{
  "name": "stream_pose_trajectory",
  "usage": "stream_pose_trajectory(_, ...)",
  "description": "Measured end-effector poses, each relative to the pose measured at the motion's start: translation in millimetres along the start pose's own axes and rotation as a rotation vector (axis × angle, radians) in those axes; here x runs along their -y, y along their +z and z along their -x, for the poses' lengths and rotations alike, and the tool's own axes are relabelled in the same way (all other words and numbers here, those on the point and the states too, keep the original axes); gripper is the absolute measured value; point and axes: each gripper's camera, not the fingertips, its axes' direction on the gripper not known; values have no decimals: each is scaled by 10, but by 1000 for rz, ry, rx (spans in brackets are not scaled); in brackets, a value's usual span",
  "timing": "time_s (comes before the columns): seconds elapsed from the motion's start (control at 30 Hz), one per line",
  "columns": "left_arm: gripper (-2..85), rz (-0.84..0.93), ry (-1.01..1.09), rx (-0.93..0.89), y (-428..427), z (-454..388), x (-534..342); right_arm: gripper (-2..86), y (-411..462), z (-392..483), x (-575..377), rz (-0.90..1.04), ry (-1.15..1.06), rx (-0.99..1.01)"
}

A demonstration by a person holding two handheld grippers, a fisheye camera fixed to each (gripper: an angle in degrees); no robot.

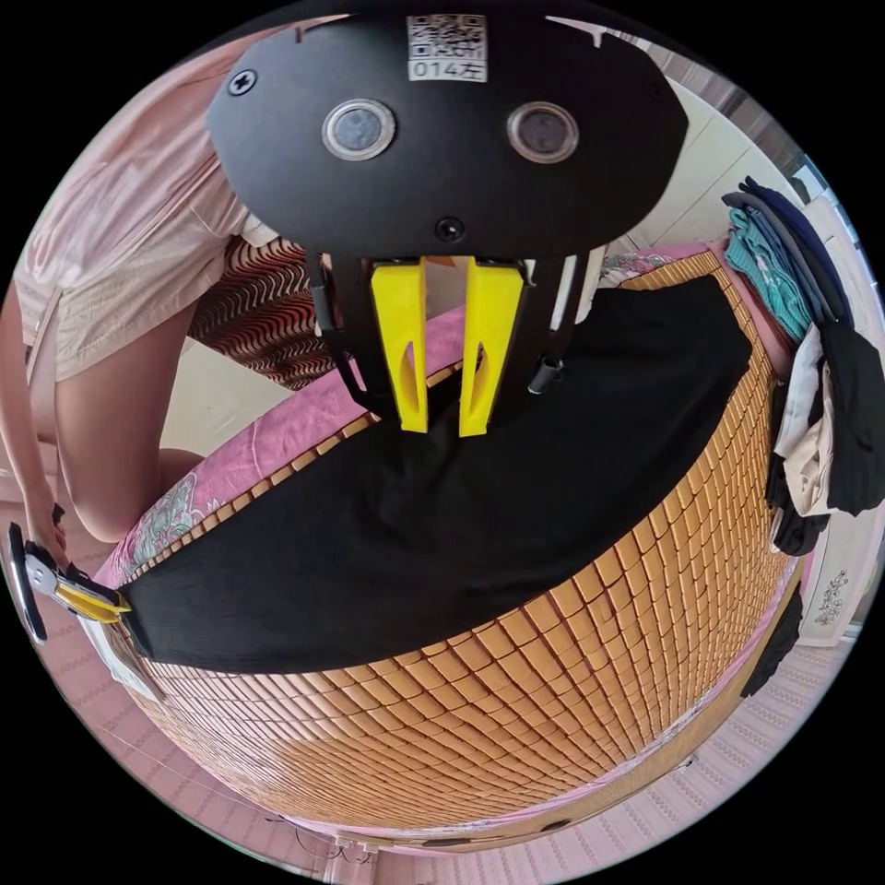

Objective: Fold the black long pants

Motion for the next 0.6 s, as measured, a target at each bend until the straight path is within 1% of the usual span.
stream_pose_trajectory(0.17,63,-10,-28,-10,5,141,-70,124,204,-503,-145,18,144,205)
stream_pose_trajectory(0.2,63,-10,-31,-15,-4,178,-92,121,219,-596,-186,-5,161,241)
stream_pose_trajectory(0.43,63,-23,-29,26,-73,432,-269,76,268,-691,-224,-8,86,250)
stream_pose_trajectory(0.53,61,9,-50,34,30,570,-310,49,312,-789,-232,-10,81,327)
stream_pose_trajectory(0.6,54,10,-48,18,83,605,-331,39,339,-1004,-278,-28,143,432)
